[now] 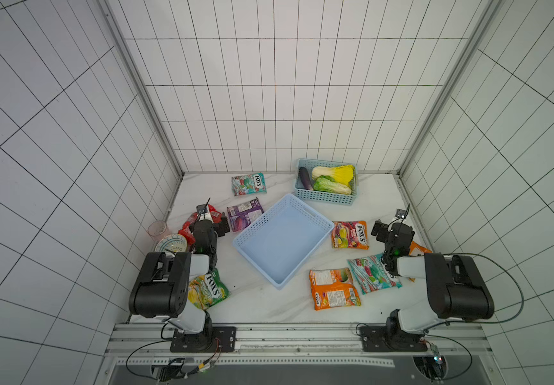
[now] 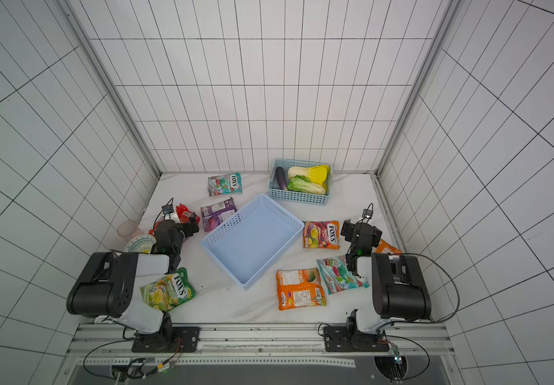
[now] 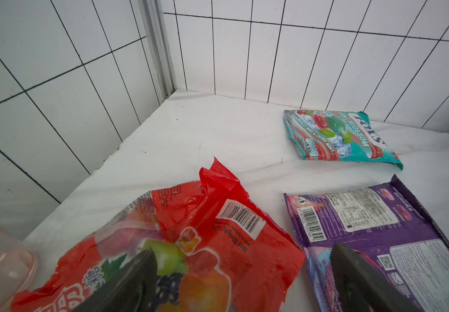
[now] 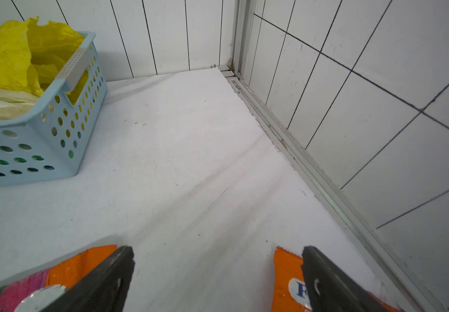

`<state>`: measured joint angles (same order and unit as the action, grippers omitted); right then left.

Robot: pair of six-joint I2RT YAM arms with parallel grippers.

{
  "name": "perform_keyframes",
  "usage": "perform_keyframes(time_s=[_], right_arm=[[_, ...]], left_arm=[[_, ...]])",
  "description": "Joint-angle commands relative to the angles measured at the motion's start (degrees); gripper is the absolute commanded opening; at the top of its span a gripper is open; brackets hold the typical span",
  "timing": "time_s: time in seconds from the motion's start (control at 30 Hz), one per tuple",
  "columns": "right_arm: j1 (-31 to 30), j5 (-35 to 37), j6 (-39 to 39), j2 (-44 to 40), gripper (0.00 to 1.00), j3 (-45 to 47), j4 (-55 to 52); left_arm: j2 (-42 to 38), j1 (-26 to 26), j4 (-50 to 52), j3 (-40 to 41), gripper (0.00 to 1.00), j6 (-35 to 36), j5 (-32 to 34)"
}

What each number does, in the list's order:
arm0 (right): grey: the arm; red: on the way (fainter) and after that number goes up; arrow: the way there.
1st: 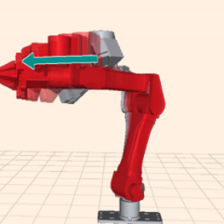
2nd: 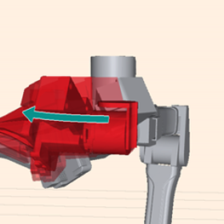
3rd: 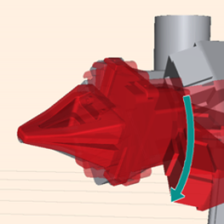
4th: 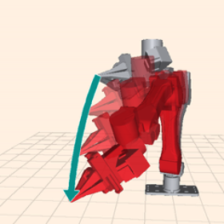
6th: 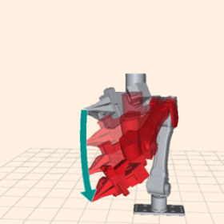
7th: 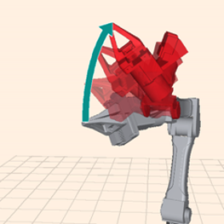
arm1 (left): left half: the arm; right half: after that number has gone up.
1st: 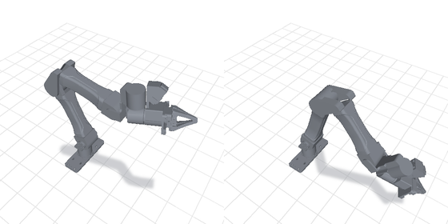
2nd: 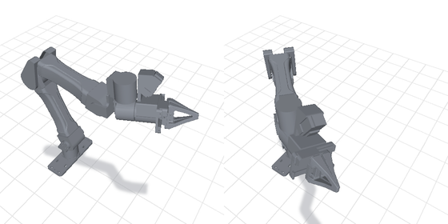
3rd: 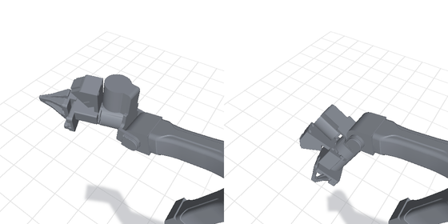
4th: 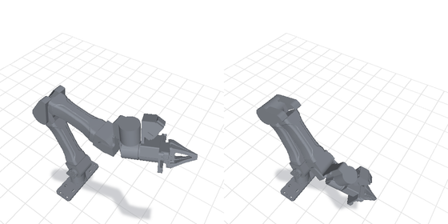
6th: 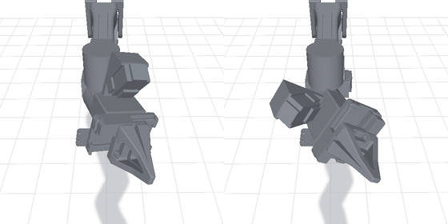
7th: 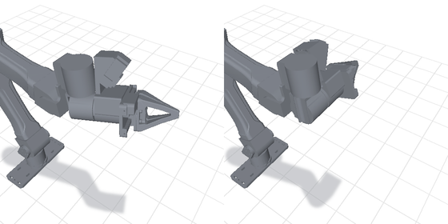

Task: Put the candies in the basket
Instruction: Adjust the basket at the center of the board.

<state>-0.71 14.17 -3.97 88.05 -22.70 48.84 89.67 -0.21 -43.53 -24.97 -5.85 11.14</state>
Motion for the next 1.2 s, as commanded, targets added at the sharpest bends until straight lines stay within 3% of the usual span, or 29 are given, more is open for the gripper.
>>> perform_keyframes(time_s=[0.0,0.8,0.97,1.17], right_arm=[[0.1,0.5,-0.7,-0.1,0.99,-0.3,0.6],[0.7,-0.2,-0.9,-1.3,0.99,0.3,1.0],[0.6,1.2,-1.4,-10.7,0.99,-1.2,-10.5],[0.6,-0.5,-6.3,-23.6,0.99,-3.4,-24.8]], left_arm=[[0.0,0.1,-0.8,-0.8,0.98,-0.3,-0.1],[-1.6,1.1,-1.2,-0.7,0.98,1.2,0.3],[-8.8,4.5,11.6,-4.8,0.98,5.9,-0.7],[-18.0,5.2,45.1,-18.5,0.98,5.7,-6.5]])
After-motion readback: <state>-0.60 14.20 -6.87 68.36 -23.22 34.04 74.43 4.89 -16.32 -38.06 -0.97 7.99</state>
